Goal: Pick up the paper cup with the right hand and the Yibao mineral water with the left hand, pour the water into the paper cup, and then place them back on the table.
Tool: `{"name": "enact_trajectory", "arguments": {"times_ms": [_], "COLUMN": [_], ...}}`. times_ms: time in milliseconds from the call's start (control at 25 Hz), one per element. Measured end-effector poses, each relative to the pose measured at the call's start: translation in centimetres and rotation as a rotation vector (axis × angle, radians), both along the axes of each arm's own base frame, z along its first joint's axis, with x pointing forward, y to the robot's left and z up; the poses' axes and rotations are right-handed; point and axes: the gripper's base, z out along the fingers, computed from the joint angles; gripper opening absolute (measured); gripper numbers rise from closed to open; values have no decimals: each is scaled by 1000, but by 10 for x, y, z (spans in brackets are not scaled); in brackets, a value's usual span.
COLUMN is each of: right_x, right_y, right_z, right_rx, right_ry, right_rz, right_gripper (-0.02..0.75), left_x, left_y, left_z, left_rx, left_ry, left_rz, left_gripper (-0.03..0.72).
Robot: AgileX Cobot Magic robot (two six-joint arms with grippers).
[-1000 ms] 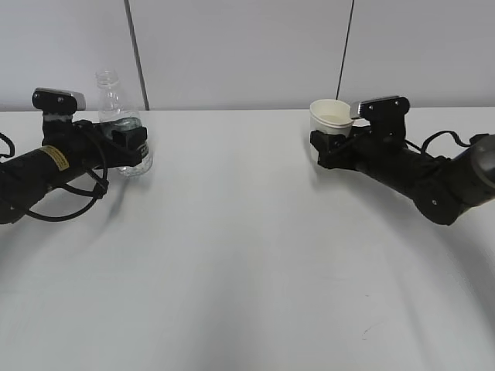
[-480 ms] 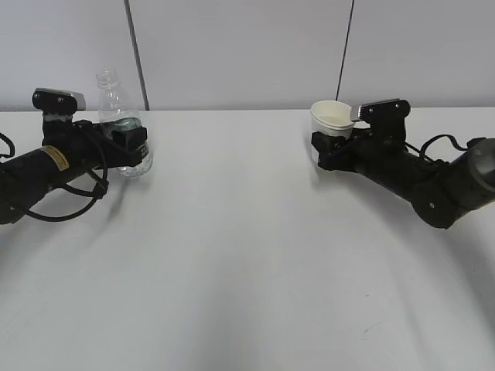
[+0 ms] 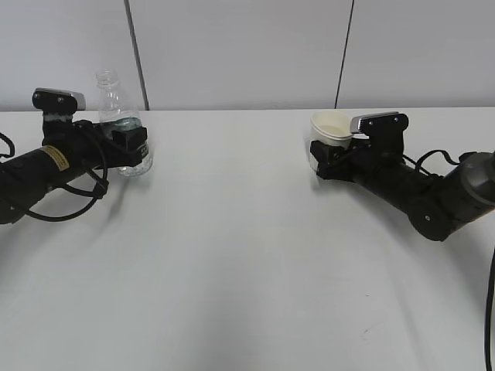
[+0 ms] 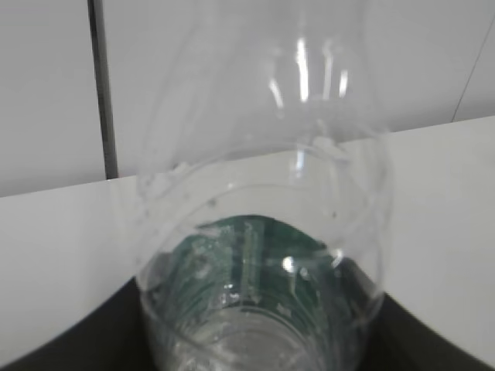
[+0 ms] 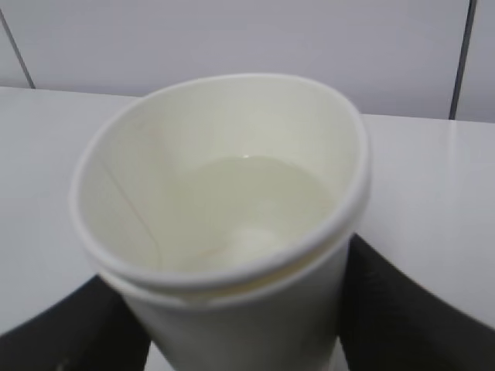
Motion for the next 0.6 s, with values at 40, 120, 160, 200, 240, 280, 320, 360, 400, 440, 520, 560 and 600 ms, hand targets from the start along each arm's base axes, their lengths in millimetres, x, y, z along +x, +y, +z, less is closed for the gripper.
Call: {"name": "enact_trajectory", "arguments": {"times_ms": [40, 120, 160, 200, 240, 280, 320, 360, 400, 440, 520, 560, 600], "right_x": [0, 0, 0, 0, 0, 0, 0, 0, 0, 0, 0, 0, 0], "right_y": [0, 0, 0, 0, 0, 0, 0, 0, 0, 0, 0, 0, 0], "right_z": [-1, -1, -1, -1, -1, -1, -1, -1, -1, -1, -1, -1, -1], "right_rx": [1, 2, 2, 2, 2, 2, 2, 2, 2, 0, 0, 0, 0], "right_ry": [0, 0, 0, 0, 0, 0, 0, 0, 0, -1, -1, -1, -1], "right_rz": [-1, -1, -1, -1, -1, -1, -1, -1, -1, -1, -1, -1, -1], "right_gripper": [506, 506, 506, 506, 506, 506, 506, 506, 506, 506, 506, 506, 506], "left_x": [0, 0, 0, 0, 0, 0, 0, 0, 0, 0, 0, 0, 0], "left_y": [0, 0, 0, 0, 0, 0, 0, 0, 0, 0, 0, 0, 0], "left_z": [0, 0, 0, 0, 0, 0, 0, 0, 0, 0, 0, 0, 0], "left_rx": [0, 0, 0, 0, 0, 0, 0, 0, 1, 1, 1, 1, 1], "left_ry": [0, 0, 0, 0, 0, 0, 0, 0, 1, 1, 1, 1, 1], "left_rz": [0, 0, 0, 0, 0, 0, 0, 0, 0, 0, 0, 0, 0], "left_gripper": [382, 382, 382, 382, 382, 382, 382, 382, 382, 382, 382, 382, 382]}}
